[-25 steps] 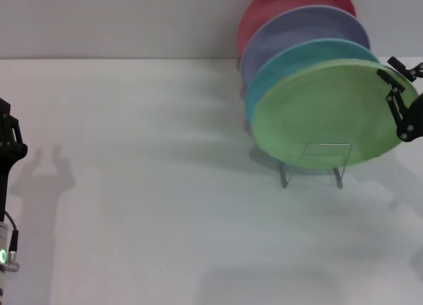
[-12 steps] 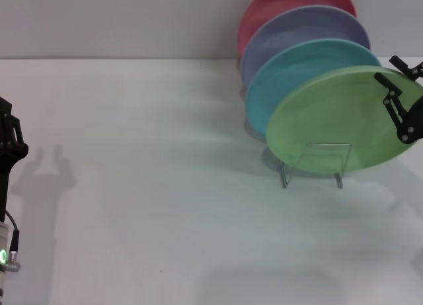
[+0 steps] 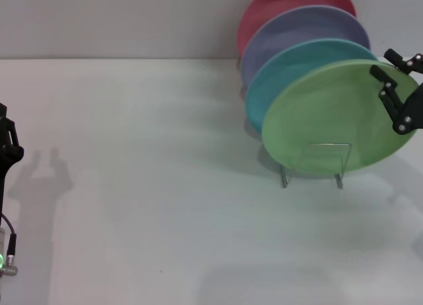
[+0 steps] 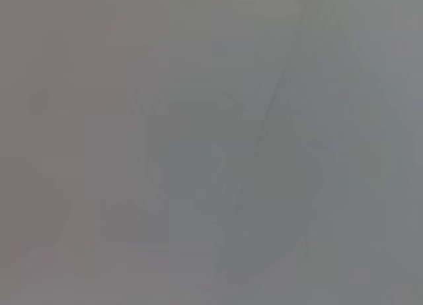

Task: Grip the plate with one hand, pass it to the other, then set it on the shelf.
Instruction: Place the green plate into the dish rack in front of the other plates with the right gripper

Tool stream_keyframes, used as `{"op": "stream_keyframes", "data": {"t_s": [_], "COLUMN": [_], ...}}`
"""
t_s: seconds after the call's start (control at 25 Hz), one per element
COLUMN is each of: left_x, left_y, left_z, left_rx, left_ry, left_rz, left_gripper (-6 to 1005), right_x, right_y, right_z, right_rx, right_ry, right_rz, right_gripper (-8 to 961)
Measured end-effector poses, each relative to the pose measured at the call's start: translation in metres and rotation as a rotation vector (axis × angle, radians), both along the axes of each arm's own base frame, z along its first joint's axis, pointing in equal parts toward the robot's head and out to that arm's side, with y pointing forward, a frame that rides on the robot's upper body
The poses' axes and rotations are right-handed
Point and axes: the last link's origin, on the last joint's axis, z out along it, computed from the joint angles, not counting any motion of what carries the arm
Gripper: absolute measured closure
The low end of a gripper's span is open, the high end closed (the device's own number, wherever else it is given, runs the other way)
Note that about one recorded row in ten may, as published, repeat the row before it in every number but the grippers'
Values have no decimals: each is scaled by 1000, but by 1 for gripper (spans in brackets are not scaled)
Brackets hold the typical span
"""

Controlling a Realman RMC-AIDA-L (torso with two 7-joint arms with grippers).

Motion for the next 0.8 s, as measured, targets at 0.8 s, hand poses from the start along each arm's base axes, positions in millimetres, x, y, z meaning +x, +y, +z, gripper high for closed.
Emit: {"op": "stream_keyframes", "data": {"t_s": [0.8], "left_x": [4], "left_y": [-3], "left_z": [-3], "left_rx": [-5], "left_ry": [-11], "left_rz": [-11], "left_gripper": [689], "right_x": [-5], "right_y": [3], "right_z": [5], "right_rx": [-64], "right_ry": [22], "right_rz": [10], "right_gripper": [669]}}
